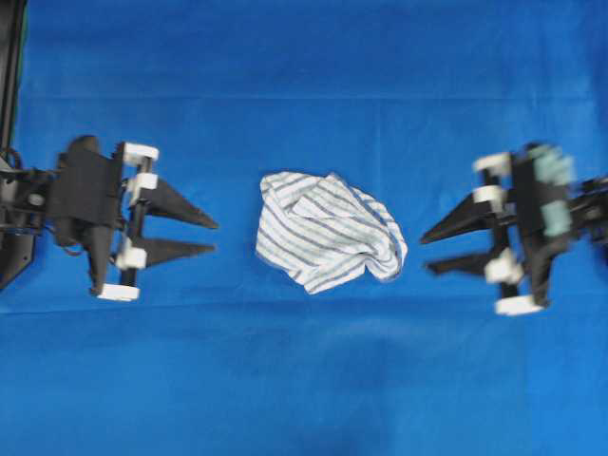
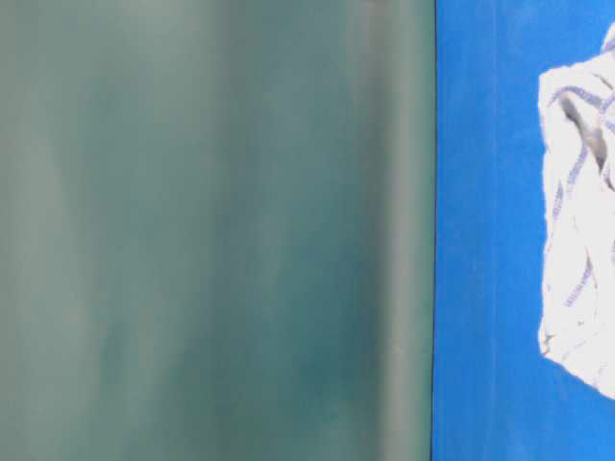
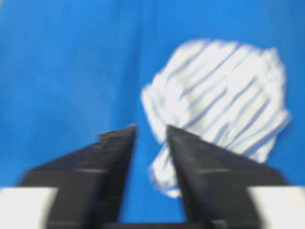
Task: Lift the towel with both arms.
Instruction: 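Move both grippers inward toward opposite sides of the striped towel, then close both grippers on the towel's left and right edges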
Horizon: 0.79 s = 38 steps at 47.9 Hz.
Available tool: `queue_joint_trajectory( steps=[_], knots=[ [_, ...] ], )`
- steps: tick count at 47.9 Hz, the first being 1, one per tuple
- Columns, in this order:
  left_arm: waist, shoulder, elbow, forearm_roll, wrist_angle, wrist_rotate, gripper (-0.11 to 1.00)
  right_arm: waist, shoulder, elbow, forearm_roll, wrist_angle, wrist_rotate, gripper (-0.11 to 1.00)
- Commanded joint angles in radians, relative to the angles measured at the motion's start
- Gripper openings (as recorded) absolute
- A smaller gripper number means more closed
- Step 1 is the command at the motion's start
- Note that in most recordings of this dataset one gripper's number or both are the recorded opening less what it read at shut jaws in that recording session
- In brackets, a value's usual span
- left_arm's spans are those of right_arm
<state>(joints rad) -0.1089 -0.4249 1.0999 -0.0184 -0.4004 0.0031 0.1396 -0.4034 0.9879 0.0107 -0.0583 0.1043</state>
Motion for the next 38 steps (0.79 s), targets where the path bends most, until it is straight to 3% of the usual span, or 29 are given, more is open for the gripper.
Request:
queue_joint_trajectory(
  steps=[1,4,10,22,38],
  knots=[
    [-0.011,0.058,-0.049,0.0,0.02,0.002,0.42,0.014,0.081,-0.061,0.003,0.038,0.006,0.56],
    [-0.014,0.098,-0.067,0.0,0.044,0.003,0.63,0.015,0.141,-0.091,0.003,0.066,0.017,0.66],
    [-0.014,0.178,-0.109,0.0,0.084,0.005,0.89,0.012,0.264,-0.146,0.003,0.095,0.038,0.62],
    [0.011,0.345,-0.173,0.0,0.071,0.005,0.9,-0.023,0.414,-0.202,0.003,0.063,0.058,0.63],
    [0.029,0.514,-0.25,0.0,0.063,0.018,0.89,-0.046,0.474,-0.206,0.003,0.017,0.058,0.62]
  ],
)
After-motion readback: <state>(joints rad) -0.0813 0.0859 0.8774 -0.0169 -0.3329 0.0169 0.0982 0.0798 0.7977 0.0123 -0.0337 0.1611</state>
